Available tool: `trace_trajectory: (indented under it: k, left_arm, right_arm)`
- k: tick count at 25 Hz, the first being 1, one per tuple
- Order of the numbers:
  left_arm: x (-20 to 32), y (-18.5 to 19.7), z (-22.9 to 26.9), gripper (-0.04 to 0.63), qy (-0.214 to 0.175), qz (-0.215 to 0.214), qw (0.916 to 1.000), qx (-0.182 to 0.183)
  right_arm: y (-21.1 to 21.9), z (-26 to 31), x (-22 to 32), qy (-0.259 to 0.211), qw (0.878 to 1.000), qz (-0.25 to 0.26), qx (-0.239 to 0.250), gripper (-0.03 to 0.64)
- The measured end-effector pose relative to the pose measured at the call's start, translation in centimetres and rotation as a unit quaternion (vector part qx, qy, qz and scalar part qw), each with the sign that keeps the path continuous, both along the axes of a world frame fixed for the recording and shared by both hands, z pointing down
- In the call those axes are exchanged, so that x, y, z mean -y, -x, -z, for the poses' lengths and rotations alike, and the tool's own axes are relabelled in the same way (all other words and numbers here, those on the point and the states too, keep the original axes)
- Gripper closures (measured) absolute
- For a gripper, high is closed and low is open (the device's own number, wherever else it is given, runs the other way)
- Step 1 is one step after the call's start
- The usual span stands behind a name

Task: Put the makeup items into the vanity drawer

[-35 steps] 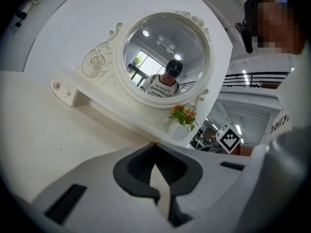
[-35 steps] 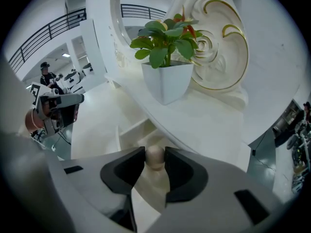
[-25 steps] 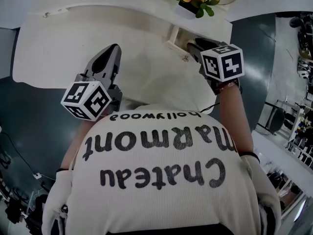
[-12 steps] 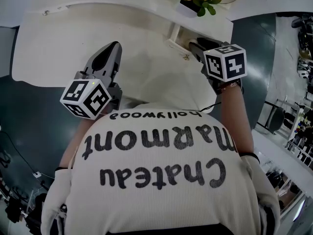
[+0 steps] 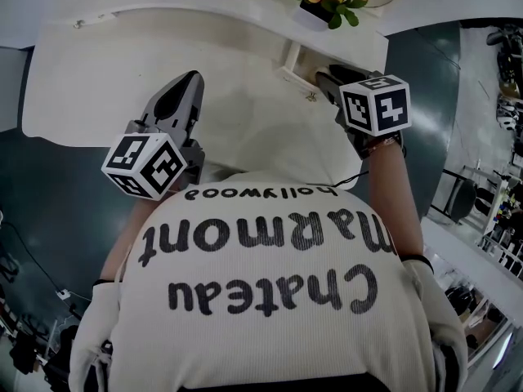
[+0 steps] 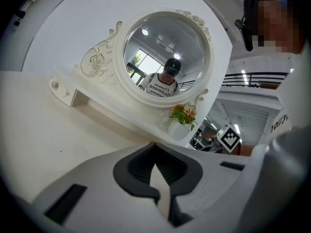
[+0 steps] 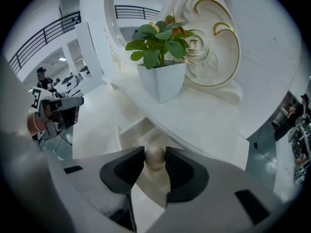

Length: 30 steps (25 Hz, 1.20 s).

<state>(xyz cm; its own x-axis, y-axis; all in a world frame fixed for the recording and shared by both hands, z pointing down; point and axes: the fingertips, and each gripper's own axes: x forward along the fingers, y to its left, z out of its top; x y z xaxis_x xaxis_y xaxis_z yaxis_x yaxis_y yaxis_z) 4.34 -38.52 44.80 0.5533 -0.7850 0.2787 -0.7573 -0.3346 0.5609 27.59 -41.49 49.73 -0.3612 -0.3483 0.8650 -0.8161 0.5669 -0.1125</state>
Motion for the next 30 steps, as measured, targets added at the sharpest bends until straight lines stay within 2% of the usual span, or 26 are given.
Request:
trace_trajectory:
  k: [20,30]
  left_arm:
    - [0.6,-0.1,0.3,0.588,-0.003,-0.015,0.9999,-0.007]
    - [1.0,-1.1,1.4,0.588,-0.021,-0.05,0.9984,-0.013]
  right_arm:
    - [-0.4,0.0,-0.1,0.003,1.0,-0.03,0.0,0.454]
    - [-0.4,0.1,-0.2,-0.01,0.997,-0.072,0.01,0.454]
